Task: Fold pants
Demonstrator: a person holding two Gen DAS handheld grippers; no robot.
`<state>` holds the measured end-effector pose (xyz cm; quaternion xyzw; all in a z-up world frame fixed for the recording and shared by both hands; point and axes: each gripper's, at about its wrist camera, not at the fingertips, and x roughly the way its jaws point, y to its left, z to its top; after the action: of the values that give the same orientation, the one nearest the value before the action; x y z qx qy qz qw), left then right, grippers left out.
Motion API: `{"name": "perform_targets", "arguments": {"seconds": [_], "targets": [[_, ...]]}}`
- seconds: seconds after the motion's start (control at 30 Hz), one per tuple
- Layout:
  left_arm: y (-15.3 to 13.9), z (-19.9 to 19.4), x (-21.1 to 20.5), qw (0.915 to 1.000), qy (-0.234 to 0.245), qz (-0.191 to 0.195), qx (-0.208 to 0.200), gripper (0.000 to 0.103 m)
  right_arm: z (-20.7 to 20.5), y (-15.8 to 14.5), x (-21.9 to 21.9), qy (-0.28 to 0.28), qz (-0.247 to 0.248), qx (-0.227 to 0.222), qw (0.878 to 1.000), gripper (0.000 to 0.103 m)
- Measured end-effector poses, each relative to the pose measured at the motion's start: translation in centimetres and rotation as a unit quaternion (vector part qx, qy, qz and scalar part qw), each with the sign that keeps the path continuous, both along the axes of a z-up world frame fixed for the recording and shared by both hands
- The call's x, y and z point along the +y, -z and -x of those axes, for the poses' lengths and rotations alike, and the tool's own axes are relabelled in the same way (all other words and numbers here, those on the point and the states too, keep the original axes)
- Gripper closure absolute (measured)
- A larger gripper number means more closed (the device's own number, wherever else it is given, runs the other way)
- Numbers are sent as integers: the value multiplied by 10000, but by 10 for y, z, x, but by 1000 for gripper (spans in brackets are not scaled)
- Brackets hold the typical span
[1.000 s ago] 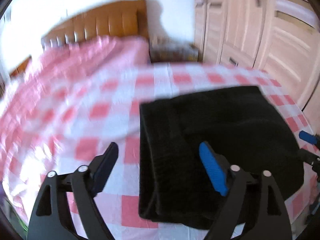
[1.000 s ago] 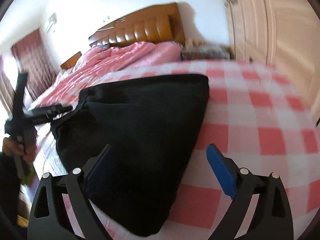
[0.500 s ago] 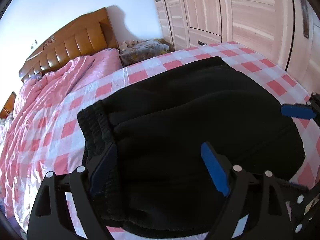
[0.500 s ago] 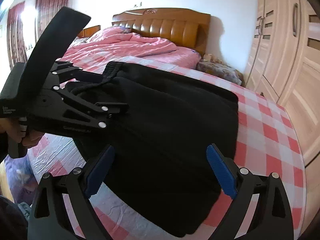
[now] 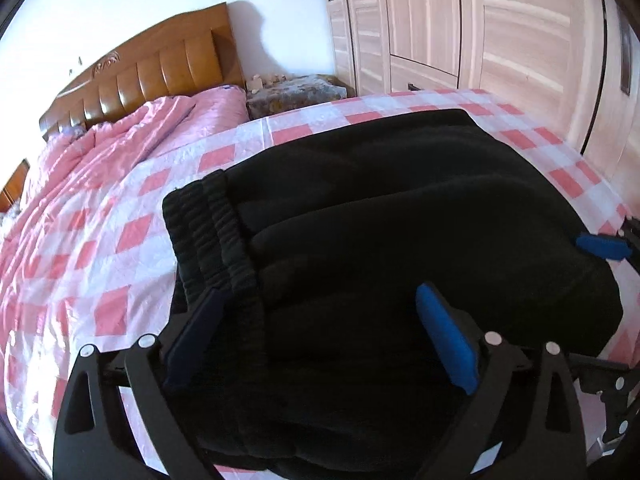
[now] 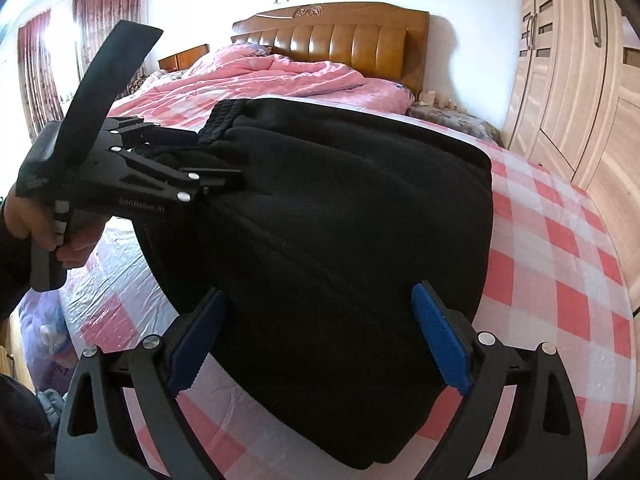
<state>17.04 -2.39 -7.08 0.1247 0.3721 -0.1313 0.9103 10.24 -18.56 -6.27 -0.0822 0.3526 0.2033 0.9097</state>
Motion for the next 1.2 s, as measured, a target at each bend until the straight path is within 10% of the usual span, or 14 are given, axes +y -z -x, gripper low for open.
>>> {"name": "perform_targets", "arguments": {"seconds": [0.3,0.53,0.83,1.03,1.2], "targets": [[-86,-53,-26,9902,723,910,780,12,9,-34,9,-374,-93,-265,9989,11],[-13,-128,-125,9714,1479,-357,1823,10,-32,-13,32,-529,158,322,9980,9],[-40,-134,-143,9668,1863,402,1700,15,-14,-24,5,-494,-50,21,9988,9],[0,-150,-217,9645,1992,-992,1423,15,-25,-9,-3,-297,-214,226,9991,8],[8,-179,-207,9705,1752,-448,1592,14,-22,-8,-10,-222,-384,280,9986,8]]}}
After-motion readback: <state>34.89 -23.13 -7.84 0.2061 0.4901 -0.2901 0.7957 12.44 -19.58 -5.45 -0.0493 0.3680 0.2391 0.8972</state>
